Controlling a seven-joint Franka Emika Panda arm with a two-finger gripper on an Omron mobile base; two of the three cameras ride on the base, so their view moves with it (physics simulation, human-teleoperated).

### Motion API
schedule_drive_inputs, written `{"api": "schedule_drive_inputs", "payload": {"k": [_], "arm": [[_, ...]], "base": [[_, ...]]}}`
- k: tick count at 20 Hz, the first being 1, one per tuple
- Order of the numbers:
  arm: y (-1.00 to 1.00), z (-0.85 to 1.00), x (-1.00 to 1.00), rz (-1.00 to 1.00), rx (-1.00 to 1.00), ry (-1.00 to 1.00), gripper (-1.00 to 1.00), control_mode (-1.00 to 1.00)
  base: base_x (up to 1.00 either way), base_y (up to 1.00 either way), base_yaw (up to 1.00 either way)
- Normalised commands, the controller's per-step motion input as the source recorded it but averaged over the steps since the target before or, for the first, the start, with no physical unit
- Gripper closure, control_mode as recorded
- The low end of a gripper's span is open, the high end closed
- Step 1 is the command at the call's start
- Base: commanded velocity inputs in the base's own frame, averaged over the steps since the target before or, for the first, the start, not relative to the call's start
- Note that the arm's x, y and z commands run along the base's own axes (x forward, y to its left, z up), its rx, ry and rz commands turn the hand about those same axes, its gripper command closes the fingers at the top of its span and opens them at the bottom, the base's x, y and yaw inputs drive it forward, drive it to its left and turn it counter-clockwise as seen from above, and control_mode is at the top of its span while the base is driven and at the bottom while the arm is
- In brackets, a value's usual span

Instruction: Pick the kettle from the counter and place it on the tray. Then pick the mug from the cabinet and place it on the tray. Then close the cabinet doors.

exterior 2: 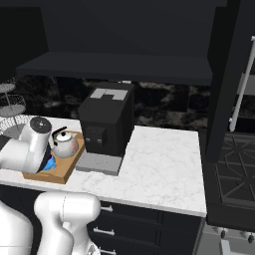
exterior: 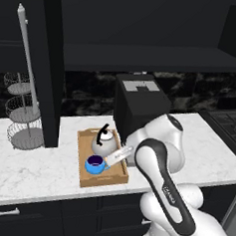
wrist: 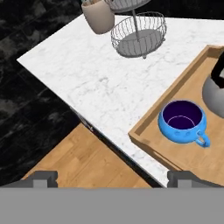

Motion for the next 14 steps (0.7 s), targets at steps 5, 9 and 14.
{"api": "schedule_drive_inputs", "payload": {"k": [5, 9, 14], "arm": [[0.49, 0.0, -0.27, 0.02, -0.13, -0.02, -1.0, -1.0], [0.19, 0.0, -0.39, 0.0, -0.08, -0.06, -1.0, -1.0], [0.12, 0.0, -0.36, 0.0, -0.04, -0.09, -1.0, -1.0]], "base": [[0.0, 0.0, 0.0], [0.0, 0.0, 0.0], [0.0, 0.0, 0.0]]}}
